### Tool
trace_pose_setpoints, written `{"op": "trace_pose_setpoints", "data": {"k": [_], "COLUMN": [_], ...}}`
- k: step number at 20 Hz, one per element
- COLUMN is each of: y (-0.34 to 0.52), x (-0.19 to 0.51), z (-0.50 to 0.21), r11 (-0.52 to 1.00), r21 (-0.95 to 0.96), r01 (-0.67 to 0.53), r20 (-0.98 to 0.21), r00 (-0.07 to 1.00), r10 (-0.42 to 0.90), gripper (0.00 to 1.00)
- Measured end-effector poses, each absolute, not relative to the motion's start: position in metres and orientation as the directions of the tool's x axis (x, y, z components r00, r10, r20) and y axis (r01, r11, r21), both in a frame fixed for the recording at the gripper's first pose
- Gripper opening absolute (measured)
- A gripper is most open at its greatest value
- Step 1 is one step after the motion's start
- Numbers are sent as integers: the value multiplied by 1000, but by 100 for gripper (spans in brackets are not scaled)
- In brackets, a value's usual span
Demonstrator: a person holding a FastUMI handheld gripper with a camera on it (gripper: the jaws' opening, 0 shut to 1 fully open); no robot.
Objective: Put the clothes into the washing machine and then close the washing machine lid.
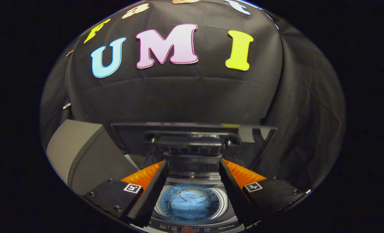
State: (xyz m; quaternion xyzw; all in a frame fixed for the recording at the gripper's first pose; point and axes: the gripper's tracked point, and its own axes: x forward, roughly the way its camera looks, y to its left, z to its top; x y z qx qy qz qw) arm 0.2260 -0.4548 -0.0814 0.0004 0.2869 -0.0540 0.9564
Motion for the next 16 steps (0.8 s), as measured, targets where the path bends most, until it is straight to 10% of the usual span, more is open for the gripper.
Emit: {"op": "trace_pose_setpoints", "data": {"k": [16], "y": [-462], "x": [311], "z": [-48], "r11": [994], "r21": [-13], "r01": [108], "r20": [-498], "r00": [861], "r10": [-100], "gripper": [99]}}
